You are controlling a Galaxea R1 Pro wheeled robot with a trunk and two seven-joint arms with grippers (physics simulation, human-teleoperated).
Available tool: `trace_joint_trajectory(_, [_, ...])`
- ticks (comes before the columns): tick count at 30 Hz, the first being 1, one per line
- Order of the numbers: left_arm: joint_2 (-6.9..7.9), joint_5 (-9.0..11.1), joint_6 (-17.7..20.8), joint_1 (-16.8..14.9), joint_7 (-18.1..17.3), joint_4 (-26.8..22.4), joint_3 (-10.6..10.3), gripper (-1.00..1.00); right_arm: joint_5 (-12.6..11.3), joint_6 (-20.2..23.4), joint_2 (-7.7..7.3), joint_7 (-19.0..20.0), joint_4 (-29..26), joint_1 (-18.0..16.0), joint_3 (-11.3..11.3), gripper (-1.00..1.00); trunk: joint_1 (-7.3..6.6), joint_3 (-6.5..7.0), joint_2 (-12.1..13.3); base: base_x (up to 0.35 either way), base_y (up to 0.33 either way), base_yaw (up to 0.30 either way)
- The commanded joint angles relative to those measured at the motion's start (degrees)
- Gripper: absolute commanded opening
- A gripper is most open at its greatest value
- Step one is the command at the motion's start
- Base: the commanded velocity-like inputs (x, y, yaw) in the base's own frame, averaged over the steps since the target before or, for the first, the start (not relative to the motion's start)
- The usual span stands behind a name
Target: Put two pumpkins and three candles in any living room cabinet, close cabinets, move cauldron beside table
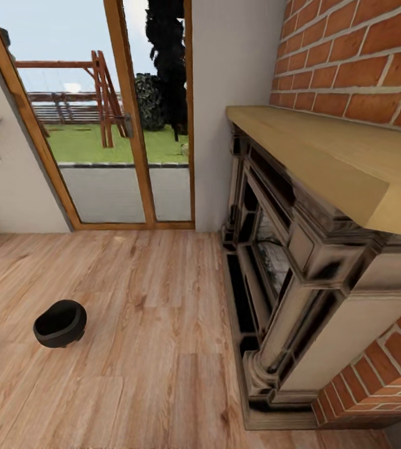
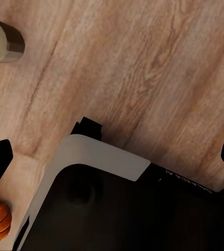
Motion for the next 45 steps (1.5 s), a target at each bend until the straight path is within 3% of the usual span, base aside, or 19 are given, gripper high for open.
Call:
trace_joint_trajectory(1, [0.00, 0.0, 0.0, 0.0, 0.0, 0.0, 0.0, 1.00, 0.0, 0.0, 0.00, -0.1, 0.0, 0.0, 0.0, -1.00, 0.00, 0.00, 0.0, 0.000, 0.000, 0.286])
trace_joint_trajectory(23, [0.00, 0.0, 0.0, 0.0, 0.0, 0.0, 0.0, 1.00, 0.0, 0.0, 0.01, -0.1, 0.0, 0.0, 0.0, -1.00, 0.00, 0.00, 0.0, 0.000, 0.000, 0.284])
trace_joint_trajectory(35, [0.00, 0.0, 0.1, 0.0, -0.1, 0.0, 0.0, 1.00, -0.3, 0.0, 0.01, 0.0, -0.5, 0.0, 0.0, -1.00, 0.00, 0.00, 0.0, 0.000, 0.000, 0.043])
trace_joint_trajectory(45, [0.00, 0.0, 0.1, 0.0, -0.1, 0.0, 0.0, 1.00, -0.1, -0.1, 0.01, -0.1, -0.4, 0.0, -0.1, -1.00, 0.00, 0.00, 0.0, 0.000, 0.000, 0.260])
